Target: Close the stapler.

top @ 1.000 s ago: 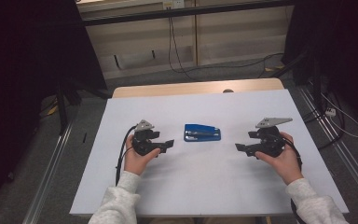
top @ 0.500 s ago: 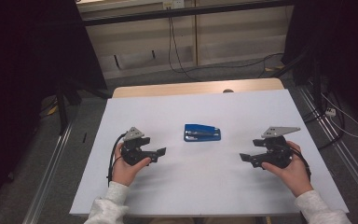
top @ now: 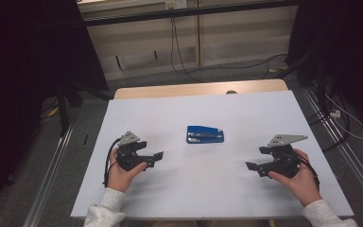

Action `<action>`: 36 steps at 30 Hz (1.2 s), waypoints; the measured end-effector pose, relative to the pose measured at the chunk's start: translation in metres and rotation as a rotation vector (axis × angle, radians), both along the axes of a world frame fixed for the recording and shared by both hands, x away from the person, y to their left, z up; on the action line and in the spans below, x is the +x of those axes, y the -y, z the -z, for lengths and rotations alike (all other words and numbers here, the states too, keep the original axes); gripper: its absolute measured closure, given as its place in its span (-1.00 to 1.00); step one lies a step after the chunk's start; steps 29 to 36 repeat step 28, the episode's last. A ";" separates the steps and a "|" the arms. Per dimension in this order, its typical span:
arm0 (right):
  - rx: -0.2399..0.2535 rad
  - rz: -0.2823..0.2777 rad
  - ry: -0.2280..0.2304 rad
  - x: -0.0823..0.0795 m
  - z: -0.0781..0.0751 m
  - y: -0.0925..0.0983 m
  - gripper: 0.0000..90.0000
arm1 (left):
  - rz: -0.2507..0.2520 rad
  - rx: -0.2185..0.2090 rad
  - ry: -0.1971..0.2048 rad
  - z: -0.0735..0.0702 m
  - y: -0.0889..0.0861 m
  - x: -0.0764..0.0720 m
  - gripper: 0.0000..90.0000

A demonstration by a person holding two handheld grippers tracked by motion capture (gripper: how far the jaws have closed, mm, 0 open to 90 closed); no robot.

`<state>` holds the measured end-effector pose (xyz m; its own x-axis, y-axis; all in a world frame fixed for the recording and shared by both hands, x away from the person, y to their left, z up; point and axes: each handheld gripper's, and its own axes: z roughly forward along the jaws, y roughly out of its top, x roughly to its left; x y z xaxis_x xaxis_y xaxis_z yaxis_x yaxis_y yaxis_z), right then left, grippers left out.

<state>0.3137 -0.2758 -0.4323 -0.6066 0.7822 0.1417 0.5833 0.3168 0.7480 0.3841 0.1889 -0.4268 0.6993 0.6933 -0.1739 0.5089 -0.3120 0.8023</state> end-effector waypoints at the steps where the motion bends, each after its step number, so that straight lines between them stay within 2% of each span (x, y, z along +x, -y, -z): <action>1: -0.004 -0.001 0.001 -0.002 0.000 0.000 -0.64 | -0.002 0.001 0.002 0.000 -0.001 -0.001 -0.69; 8: -0.005 -0.014 -0.001 -0.009 -0.001 0.000 -0.64 | 0.003 0.014 -0.002 0.001 -0.009 -0.009 -0.69; 11: -0.010 -0.021 -0.004 -0.012 0.000 -0.001 -0.65 | -0.006 0.006 0.002 -0.001 -0.015 -0.013 -0.70; 18: -0.017 -0.034 0.000 -0.014 -0.002 -0.002 -0.65 | -0.038 0.010 0.010 -0.001 -0.034 -0.021 -0.71; 21: -0.022 -0.039 -0.003 -0.014 -0.001 -0.002 -0.65 | -0.046 -0.001 0.011 -0.001 -0.044 -0.027 -0.73; 36: -0.024 -0.043 -0.002 -0.013 -0.001 -0.004 -0.65 | -0.051 0.002 0.009 0.002 -0.049 -0.030 -0.75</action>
